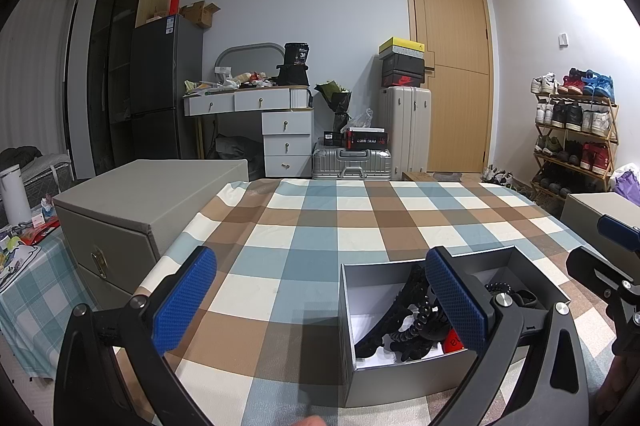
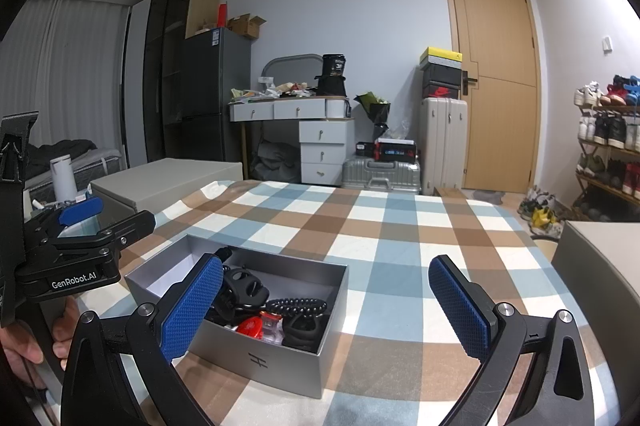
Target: Organize jewelry
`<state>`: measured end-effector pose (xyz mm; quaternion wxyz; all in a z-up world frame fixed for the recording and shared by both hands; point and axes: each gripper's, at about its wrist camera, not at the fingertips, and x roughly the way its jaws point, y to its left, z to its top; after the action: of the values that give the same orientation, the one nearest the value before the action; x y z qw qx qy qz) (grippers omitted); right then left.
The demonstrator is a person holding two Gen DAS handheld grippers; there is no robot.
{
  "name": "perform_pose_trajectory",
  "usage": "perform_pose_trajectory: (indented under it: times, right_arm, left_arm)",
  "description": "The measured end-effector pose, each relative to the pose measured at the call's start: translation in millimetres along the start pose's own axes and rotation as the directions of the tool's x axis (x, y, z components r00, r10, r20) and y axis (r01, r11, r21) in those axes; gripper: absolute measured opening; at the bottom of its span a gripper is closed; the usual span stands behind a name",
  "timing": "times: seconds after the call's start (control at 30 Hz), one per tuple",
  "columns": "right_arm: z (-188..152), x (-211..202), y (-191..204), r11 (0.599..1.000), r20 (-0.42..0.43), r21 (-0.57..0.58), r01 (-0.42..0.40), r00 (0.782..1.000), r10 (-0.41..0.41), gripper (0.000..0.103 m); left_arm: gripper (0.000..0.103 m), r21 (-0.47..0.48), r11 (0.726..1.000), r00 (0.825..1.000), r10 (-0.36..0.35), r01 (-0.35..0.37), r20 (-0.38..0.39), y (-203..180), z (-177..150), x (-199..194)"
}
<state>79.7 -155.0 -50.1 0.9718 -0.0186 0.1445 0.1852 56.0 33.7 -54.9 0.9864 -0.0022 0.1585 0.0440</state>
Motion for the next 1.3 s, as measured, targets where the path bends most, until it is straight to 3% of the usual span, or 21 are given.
perform_pose_trajectory:
  times: [1.3]
  right_arm:
    - [-0.3,0.2,0.2,1.0,0.0,0.0,0.0,1.0,0.0,0.103]
  left_arm:
    - [0.102,0.002,1.0,1.0,-0.008,0.008,-0.001,-3.1,-0.3,2.1]
